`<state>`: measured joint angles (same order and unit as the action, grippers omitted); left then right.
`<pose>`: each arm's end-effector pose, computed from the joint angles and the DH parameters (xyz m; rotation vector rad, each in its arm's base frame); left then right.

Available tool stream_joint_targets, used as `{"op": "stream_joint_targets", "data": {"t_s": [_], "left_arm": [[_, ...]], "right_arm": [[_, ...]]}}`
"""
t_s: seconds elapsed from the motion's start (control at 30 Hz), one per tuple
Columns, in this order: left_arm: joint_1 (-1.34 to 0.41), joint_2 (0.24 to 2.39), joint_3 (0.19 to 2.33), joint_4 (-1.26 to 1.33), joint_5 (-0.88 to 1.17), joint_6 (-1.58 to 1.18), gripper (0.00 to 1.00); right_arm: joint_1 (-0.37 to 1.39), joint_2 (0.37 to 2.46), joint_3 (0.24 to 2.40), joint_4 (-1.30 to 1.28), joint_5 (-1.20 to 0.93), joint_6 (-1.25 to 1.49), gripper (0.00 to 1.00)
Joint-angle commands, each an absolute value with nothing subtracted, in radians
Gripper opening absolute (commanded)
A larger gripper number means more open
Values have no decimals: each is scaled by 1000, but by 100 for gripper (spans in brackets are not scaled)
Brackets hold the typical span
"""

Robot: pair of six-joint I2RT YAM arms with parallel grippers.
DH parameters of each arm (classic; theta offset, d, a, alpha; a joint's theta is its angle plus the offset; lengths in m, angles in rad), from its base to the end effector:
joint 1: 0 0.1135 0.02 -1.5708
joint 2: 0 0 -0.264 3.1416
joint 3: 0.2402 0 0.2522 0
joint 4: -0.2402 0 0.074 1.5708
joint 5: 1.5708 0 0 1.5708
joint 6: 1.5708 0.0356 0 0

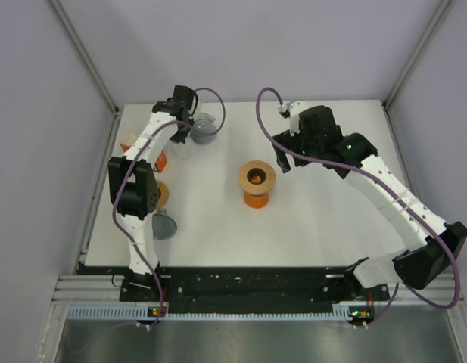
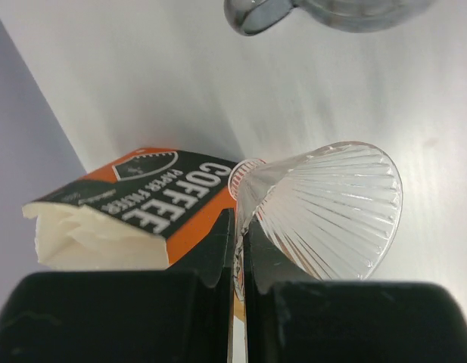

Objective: Place the coffee filter in the dripper

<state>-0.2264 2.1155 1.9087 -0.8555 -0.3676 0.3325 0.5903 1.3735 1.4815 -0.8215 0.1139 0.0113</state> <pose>0.4522 -0.0910 0.2541 0.5982 2.5412 0.5200 0.2415 0.1569 0.3869 -0.5952 2.2067 0.1849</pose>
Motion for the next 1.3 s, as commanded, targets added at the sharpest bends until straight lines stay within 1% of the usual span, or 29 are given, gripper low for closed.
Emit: {"op": "stream_joint_targets", "data": {"t_s": [0.0, 0.07, 0.13, 0.3, 0.4, 0.5, 0.67, 0.7, 0.77, 0.9, 1.0, 1.27], "left_arm": [[-222, 1886, 1993, -1006, -68, 203, 0], [-224, 1821, 2011, -1043, 122, 129, 0], [-233, 1789, 2023, -1061, 257, 51, 0], [-265, 1746, 2039, -1072, 412, -67, 0], [-291, 1730, 2033, -1066, 457, -118, 0], [-337, 1721, 2031, -1063, 440, -130, 0], [-390, 1712, 2045, -1046, 445, -152, 0], [-393, 1713, 2048, -1046, 454, -156, 0], [-399, 1718, 2051, -1046, 480, -164, 0], [-445, 1712, 2036, -1043, 463, -158, 0], [-479, 1713, 2010, -1034, 475, -163, 0], [-523, 1726, 1942, -1006, 499, -176, 0]], "right_arm": [[583, 1354, 1578, -785, 51, 50, 90], [591, 1376, 1630, -785, 52, 115, 88], [621, 1402, 1696, -766, 22, 150, 84], [715, 1482, 1799, -701, 44, 216, 78], [762, 1532, 1828, -658, 58, 251, 75], [790, 1569, 1836, -623, 58, 270, 73], [793, 1606, 1812, -623, 92, 276, 66], [793, 1609, 1799, -623, 104, 275, 64], [793, 1609, 1775, -629, 127, 268, 54], [782, 1594, 1737, -643, 156, 262, 19], [764, 1571, 1697, -660, 173, 264, 0], [695, 1491, 1592, -744, 68, 287, 0]]}}
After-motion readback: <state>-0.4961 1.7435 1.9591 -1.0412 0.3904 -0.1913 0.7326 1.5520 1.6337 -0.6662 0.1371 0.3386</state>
